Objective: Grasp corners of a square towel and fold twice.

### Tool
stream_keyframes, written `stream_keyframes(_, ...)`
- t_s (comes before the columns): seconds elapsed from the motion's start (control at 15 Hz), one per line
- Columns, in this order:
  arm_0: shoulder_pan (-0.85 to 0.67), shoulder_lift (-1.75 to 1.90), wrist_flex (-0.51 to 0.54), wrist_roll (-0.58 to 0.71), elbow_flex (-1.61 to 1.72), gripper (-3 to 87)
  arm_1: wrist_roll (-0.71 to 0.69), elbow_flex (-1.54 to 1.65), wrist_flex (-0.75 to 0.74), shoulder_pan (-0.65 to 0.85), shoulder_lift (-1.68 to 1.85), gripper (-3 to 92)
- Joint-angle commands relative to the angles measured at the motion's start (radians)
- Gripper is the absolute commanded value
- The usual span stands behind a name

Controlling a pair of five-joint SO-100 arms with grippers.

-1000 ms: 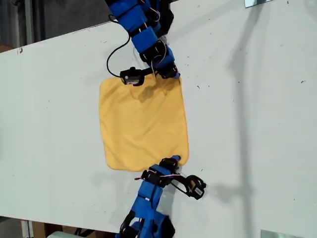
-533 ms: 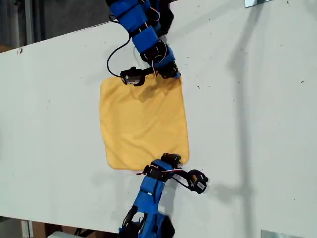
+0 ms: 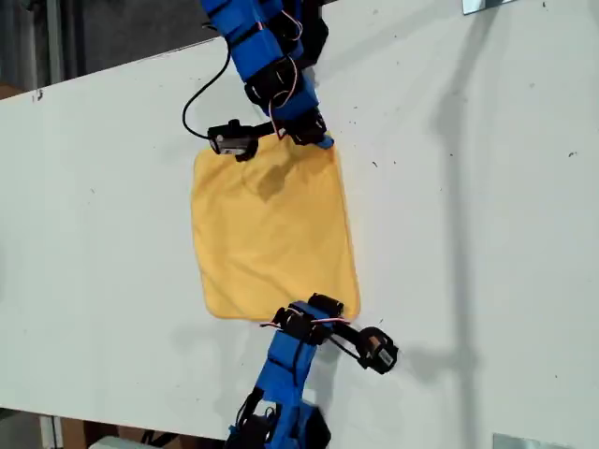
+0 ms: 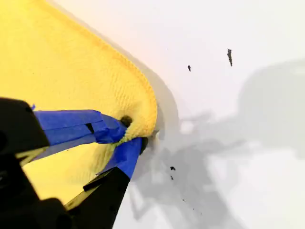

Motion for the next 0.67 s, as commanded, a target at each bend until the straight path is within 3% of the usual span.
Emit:
stream_keyframes(0.0,-0.025,0.227,0.086,0.069,-0.046,0.1,-0.086,-0.063,0.063,0.097,0.207,0.0)
stream_keyframes(0.27,-0.210,0.531,0.137,0.273,-0.003,0.1,-0.391,-0.098,0.155,0.465,0.399,0.0)
stream_keyframes(0.4,-0.410,0.634,0.176,0.399,0.006,0.1,-0.578,-0.206,0.164,0.655,0.348,0.0)
stream_keyframes(0.6,-0.718,0.701,0.176,0.578,0.029,0.1,-0.753,-0.448,0.166,0.844,0.132,0.0)
